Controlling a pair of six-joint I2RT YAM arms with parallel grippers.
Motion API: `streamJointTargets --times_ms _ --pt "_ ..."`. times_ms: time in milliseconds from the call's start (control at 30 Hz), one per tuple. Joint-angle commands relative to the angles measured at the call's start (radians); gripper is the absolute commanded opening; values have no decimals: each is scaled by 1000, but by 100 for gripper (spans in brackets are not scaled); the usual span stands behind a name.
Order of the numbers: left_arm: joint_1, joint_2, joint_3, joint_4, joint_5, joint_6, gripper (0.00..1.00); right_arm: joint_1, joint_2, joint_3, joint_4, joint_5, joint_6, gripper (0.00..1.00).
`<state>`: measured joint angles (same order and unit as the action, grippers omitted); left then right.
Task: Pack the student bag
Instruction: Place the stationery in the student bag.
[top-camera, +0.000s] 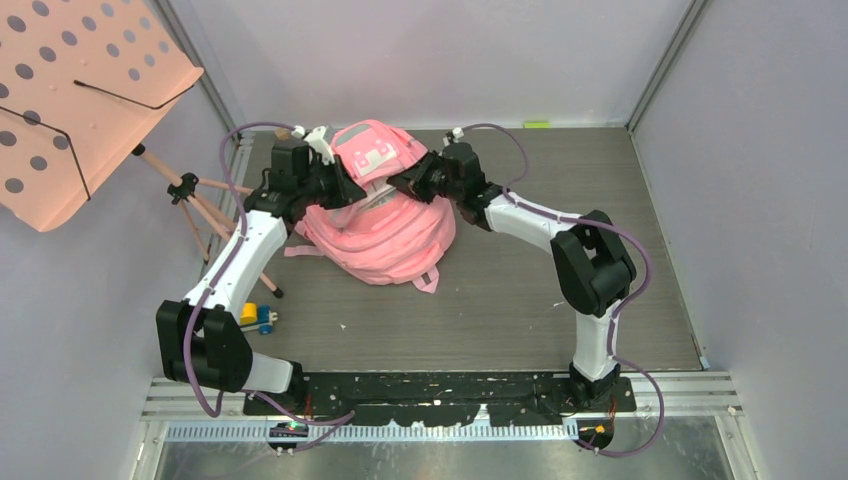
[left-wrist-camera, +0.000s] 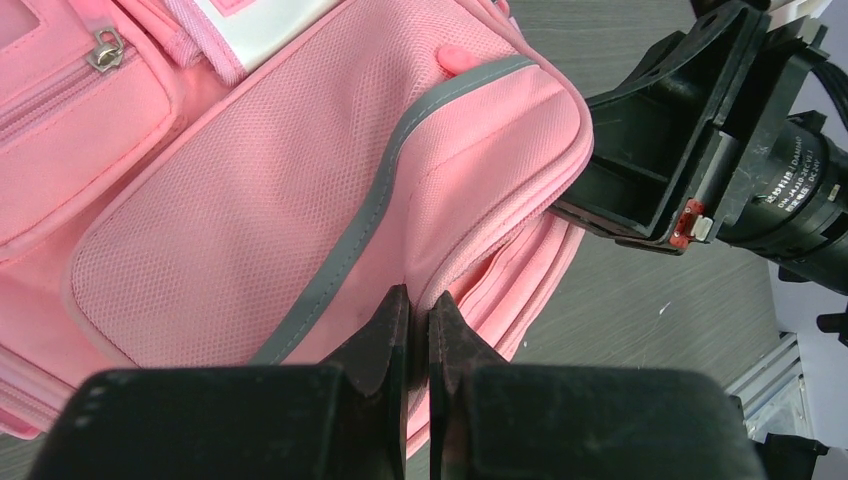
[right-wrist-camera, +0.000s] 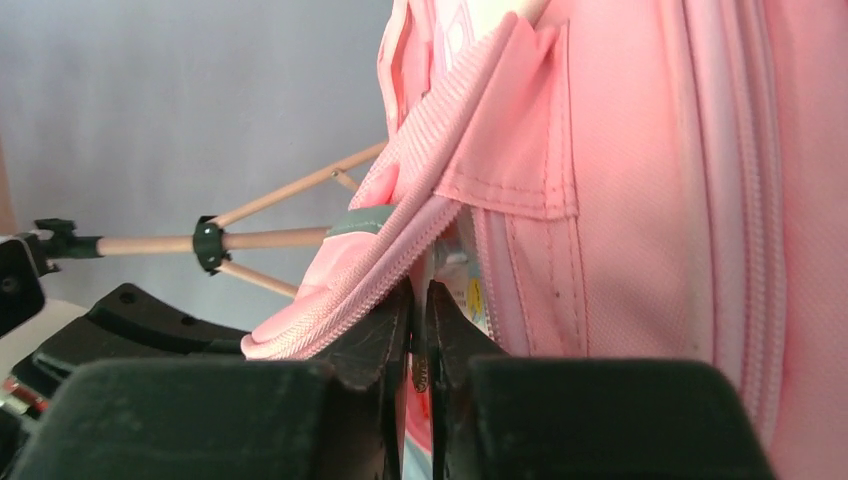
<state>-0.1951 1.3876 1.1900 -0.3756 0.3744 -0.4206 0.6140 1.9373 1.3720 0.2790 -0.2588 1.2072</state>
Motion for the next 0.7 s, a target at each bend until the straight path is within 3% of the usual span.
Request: streamJointTargets --times_ms 0,167,367,533,667 --pt "-24 -25 10 47 73 -49 0 10 17 102 -55 144 -192 17" --pt "-28 -22 10 45 66 -45 0 10 -9 106 -122 174 -293 46" --pt "-29 -18 10 44 64 -44 0 10 -116 29 -183 197 -367 66" --pt "-30 -16 10 44 62 -46 0 10 -194 -20 -227 216 -389 69" --pt "-30 -13 10 44 63 -46 0 12 -204 -36 -233 220 -392 62"
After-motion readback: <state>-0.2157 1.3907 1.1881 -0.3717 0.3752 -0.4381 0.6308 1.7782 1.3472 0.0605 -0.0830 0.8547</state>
